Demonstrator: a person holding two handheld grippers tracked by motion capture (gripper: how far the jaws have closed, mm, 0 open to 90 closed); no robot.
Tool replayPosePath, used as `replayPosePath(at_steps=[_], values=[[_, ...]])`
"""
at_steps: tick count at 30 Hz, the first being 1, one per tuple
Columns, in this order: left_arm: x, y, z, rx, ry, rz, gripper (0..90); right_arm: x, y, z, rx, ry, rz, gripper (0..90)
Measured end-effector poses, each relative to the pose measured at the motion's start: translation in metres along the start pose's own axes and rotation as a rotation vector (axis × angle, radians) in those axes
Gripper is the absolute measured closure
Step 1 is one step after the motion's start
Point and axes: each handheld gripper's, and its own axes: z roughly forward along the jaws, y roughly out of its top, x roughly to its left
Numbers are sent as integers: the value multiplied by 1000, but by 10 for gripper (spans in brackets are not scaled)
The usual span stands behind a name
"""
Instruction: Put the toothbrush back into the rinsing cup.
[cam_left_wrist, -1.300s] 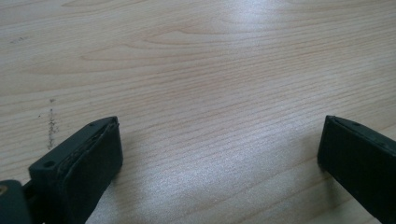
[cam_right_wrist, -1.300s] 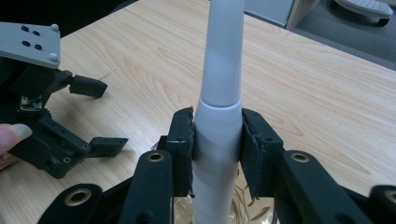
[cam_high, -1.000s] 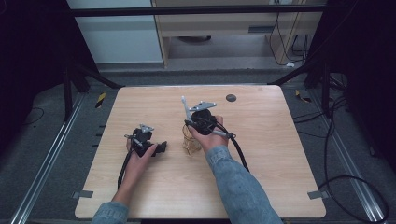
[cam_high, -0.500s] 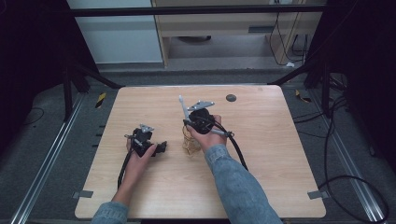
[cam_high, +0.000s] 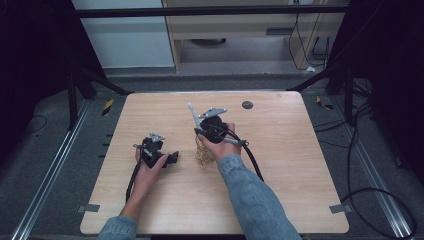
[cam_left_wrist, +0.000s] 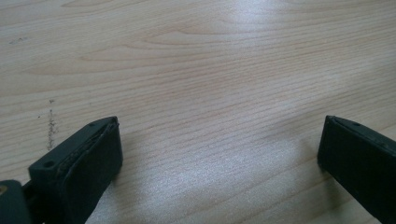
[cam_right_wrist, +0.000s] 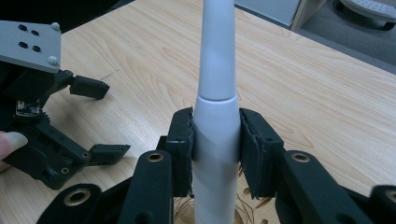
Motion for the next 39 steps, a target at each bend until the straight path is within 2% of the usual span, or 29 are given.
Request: replayPosePath(at_steps=[15, 39], values=[[0, 0, 0, 0, 0, 0, 0, 2, 0, 1, -3, 5, 0, 663], [0, 0, 0, 0, 0, 0, 0, 3, 2, -4, -20, 10, 1, 608]])
